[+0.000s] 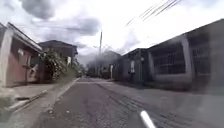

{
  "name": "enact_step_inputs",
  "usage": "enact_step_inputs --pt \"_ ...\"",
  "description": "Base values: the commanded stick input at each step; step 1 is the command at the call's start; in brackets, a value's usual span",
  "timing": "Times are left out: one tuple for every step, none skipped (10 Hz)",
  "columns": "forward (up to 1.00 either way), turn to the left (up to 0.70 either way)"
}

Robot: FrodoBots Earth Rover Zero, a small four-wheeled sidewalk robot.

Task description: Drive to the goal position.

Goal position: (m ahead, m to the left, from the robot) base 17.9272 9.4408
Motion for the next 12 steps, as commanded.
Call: enact_step_inputs --pt "0.85 0.00" --pt "0.85 0.00" --pt "0.85 0.00" --pt "0.85 0.00" --pt "0.85 0.00" --pt "0.85 0.00" --pt "0.85 0.00" --pt "0.85 0.00" --pt "0.85 0.00" --pt "0.85 0.00" --pt "0.85 0.00" --pt "0.85 0.00"
